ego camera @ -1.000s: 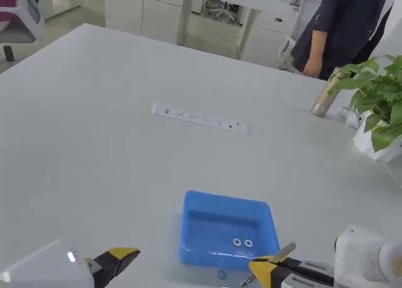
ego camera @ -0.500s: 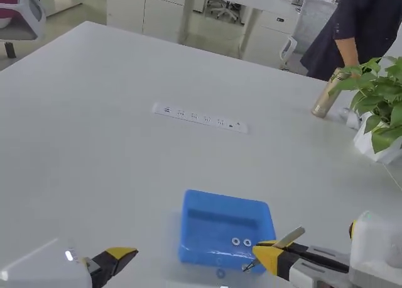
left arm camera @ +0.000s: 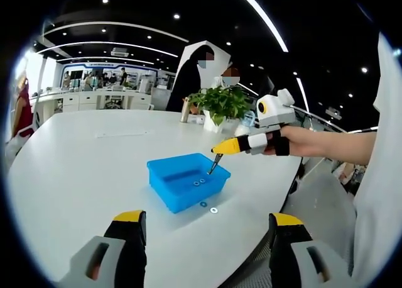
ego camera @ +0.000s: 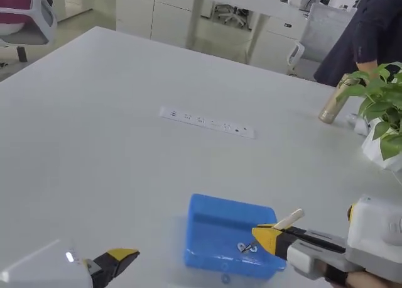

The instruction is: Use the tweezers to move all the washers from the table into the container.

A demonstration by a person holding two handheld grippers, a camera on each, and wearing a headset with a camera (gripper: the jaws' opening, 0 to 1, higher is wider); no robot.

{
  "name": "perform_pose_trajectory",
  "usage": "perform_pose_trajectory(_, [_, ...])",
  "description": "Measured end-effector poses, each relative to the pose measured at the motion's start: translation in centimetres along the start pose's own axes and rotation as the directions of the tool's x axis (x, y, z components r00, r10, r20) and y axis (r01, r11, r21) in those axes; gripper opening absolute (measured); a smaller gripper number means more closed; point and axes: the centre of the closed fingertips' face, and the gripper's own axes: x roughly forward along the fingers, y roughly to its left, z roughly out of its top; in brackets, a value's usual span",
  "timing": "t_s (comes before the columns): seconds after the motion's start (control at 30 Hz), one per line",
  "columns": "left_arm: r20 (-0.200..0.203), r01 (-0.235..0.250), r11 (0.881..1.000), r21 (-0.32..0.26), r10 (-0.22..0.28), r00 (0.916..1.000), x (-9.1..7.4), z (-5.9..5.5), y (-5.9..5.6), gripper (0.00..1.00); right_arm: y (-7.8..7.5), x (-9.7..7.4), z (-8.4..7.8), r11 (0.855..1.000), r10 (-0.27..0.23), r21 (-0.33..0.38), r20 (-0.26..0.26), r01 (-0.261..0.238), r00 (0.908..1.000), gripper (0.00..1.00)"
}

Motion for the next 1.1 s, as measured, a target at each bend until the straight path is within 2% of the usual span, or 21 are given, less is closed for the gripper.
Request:
perform_pose_trajectory(0.2, [-0.002,0.001,1.000,0.002,-0.001,1.0000,0.2,0.0,-0.2,0.81,-1.1,1.2,0.0,1.000,-0.013,0.005,-0.012,0.013,0.9998,0.03])
perform_pose_trajectory(0.33, [-0.003,0.005,1.000,0.006,-0.005,1.0000,0.2,0.0,-0.3,0.81,-2.2,2.2,-0.3,0.999,-0.028,0.036,-0.032,0.029,0.9991,0.03])
perform_pose_trajectory(0.57, [-0.007,0.001,1.000,0.012,-0.001,1.0000,0.0,0.0,-0.1,0.81,-3.6,3.6,-1.2,0.998,-0.045,0.049,-0.077,0.048,0.9961,0.03])
perform_pose_trajectory(1.1, [-0.006,-0.014,1.000,0.011,0.014,0.9999,-0.2,-0.1,0.2,0.80,-5.5,5.7,-2.7,0.994,-0.076,0.073,-0.138,0.087,0.9874,0.03])
